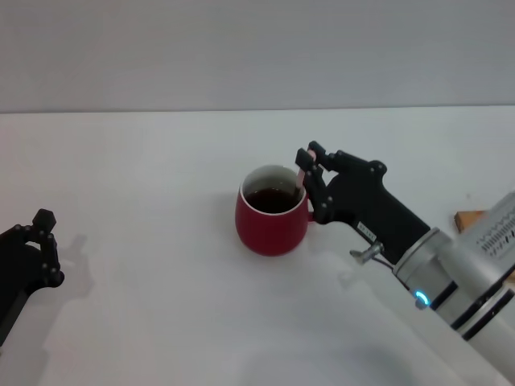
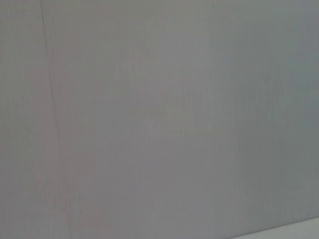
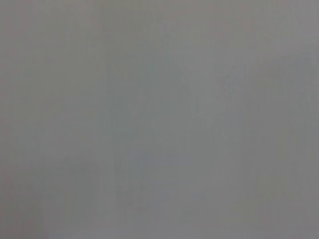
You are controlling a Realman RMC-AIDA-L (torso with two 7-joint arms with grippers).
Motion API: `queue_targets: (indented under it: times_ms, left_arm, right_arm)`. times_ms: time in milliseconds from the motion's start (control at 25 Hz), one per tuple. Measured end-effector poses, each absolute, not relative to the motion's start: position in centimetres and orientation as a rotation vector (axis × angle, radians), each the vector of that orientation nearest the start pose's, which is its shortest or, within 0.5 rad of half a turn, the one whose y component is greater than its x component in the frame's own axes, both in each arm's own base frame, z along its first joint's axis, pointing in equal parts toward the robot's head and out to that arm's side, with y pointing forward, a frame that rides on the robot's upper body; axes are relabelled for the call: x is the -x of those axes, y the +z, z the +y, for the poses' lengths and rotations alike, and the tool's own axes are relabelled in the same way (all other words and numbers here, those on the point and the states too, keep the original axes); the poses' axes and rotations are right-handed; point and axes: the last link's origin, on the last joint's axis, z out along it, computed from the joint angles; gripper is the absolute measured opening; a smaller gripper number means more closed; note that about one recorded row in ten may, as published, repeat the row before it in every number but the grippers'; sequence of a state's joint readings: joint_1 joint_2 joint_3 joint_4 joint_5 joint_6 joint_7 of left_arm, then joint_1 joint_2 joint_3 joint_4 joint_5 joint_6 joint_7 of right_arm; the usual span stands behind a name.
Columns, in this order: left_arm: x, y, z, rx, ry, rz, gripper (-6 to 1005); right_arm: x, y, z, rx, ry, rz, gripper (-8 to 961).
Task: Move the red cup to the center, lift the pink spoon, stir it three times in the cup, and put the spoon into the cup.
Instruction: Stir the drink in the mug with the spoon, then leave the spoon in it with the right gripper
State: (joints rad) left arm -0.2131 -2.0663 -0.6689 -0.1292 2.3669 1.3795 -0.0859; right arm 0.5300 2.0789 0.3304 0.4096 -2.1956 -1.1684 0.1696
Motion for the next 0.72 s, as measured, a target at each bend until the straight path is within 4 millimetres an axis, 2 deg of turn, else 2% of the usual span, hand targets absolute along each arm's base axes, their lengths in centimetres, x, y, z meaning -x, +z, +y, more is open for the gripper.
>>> queue_targets:
  times_ms: [360,720]
  left_arm:
    - [35.9,-2.3,24.0,1.735,-0.621,-0.416,-2]
    - [35.8,-2.5,23.9,1.743,-0.624,-0.414,-2]
  right_arm:
    - [-20.8,-11.5,30.2,2.13,1.02,0.436,1]
    - [-18.7,-12.2,32.3,2.19,0.988,0.38,1]
